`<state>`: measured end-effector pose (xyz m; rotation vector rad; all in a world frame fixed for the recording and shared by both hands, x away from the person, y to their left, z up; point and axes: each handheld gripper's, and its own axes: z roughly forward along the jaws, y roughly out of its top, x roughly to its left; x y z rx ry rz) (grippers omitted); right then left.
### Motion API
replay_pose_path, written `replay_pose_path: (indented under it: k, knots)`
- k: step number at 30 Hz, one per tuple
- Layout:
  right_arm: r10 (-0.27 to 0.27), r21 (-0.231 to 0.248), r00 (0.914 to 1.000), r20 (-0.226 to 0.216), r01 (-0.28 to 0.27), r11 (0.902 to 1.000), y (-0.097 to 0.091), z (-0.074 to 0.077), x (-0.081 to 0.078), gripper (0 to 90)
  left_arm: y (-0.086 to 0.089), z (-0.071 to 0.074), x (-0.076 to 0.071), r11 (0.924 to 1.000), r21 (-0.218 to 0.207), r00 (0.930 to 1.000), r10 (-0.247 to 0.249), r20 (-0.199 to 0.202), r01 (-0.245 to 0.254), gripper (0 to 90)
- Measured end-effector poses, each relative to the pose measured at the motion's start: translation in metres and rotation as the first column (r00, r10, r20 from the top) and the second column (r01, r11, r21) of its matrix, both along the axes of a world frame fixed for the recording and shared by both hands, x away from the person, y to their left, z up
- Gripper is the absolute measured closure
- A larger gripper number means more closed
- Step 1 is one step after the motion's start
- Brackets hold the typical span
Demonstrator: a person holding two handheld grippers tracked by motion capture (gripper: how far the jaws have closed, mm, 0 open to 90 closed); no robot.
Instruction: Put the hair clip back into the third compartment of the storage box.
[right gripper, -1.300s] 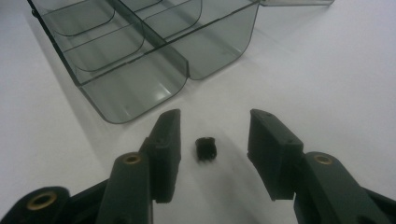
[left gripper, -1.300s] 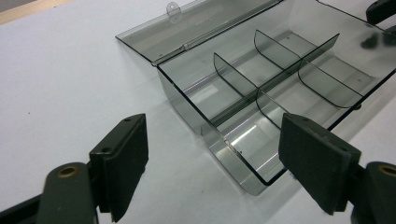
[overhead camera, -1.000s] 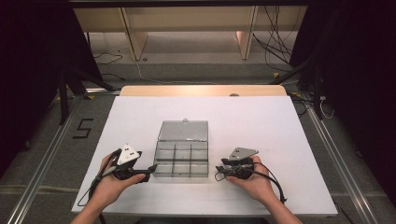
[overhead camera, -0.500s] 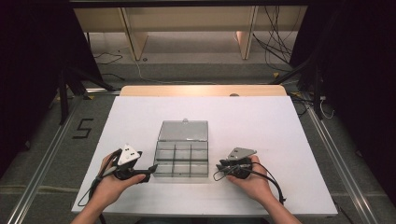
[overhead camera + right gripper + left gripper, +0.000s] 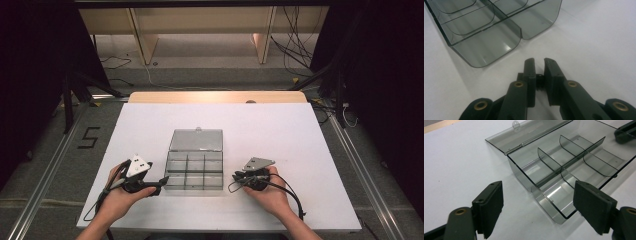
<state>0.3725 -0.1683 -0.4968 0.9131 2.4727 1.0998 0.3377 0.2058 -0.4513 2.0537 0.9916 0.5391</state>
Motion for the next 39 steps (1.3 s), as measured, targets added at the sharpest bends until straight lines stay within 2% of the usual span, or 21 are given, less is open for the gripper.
replay_pose_path:
  k: [5,20,39]
  knots:
    - [-0.006,-0.005,0.9999,0.010,0.006,1.0000,0.001,0.001,-0.001,81.1,0.000,0.000,0.000,1.0000,0.000,1.0000,0.000,0.000,0.000,23.9]
    - [-0.017,0.046,0.9998,0.010,0.016,0.9988,0.000,0.008,-0.002,81.1,0.000,-0.001,0.000,1.0000,-0.002,1.0000,0.002,0.000,-0.002,23.9]
    - [-0.034,0.078,0.9991,0.024,0.032,0.9965,-0.002,0.016,-0.001,81.1,0.000,-0.001,0.000,1.0000,-0.003,1.0000,0.000,-0.002,0.000,23.9]
